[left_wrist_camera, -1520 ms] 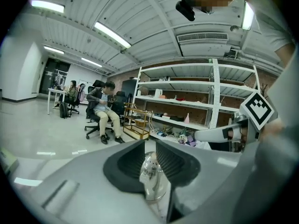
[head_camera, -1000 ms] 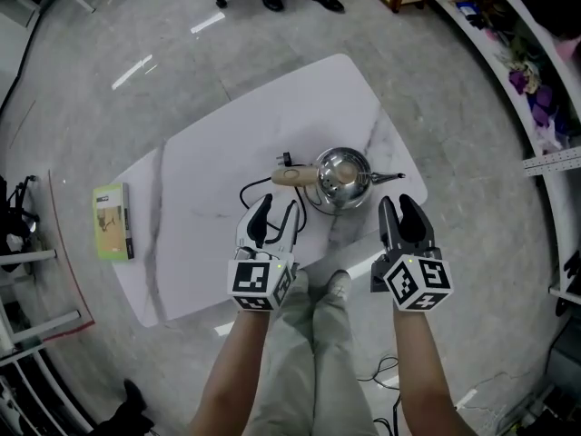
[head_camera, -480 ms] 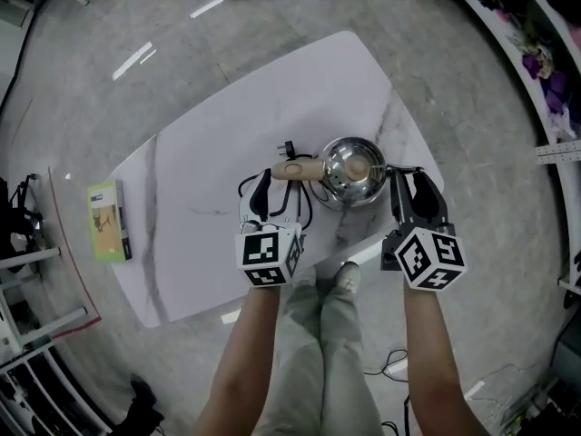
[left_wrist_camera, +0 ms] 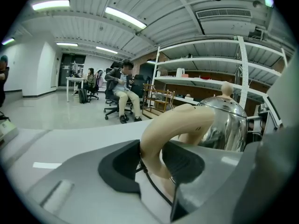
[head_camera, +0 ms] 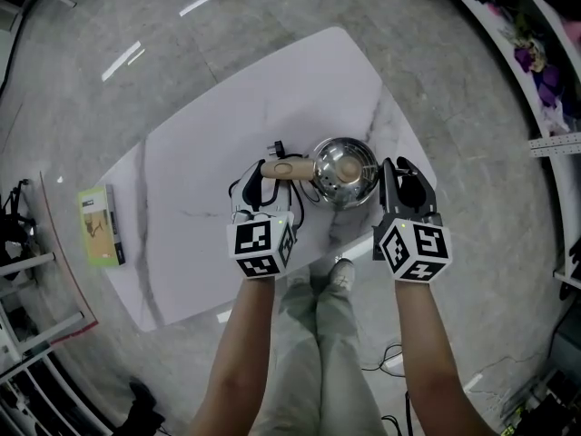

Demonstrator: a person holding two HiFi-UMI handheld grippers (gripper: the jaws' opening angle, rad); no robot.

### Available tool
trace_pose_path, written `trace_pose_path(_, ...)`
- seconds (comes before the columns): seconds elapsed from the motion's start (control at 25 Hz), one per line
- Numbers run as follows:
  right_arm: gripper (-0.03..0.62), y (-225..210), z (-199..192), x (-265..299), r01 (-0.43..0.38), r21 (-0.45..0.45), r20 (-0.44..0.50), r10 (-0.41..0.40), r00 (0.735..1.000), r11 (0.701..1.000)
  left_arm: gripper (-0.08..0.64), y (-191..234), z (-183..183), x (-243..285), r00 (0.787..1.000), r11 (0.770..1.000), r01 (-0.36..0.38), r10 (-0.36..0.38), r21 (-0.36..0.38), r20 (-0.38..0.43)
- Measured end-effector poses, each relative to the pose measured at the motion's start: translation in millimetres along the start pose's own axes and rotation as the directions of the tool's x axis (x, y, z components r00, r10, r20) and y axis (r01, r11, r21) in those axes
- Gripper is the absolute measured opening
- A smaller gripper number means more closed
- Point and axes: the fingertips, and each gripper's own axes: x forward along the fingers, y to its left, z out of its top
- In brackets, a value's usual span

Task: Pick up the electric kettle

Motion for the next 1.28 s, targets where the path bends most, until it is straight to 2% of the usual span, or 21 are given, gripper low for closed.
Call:
trace_pose_path(0.28,0.124,-1.7,-3.1,-5.6,0.019,0.029,-0.026,-0.018,1.000,0.999,0.146,-3.8,1.1,-7.1,1.000,1.000,0.005,-0.004,0.028,-0.024)
trace_pose_path(0.4,0.124,0.2,6.9,-11.4,0.010,0.030,-0.016,-0.010,1.000,0.999,0.146,-6.6,12.6,-12.7,1.000,0.999,0.005,-0.005,0.035,-0.008)
trace_pose_path(0.88,0.123,13.4,88.4,-50.0,-0.016,-0.016,0.060,0.017,0.998,1.000,0.146,-27.2,87.4,-47.8,0.999,0.998,0.029,-0.031,0.061,0.043)
trace_pose_path(1.28,0.123,46.9,161.7,-108.5,-0.054,-0.018,0.088,0.055,0.995,0.998,0.146,-39.3,169.1,-112.9,0.993,0.996,0.041,-0.049,0.073,0.103)
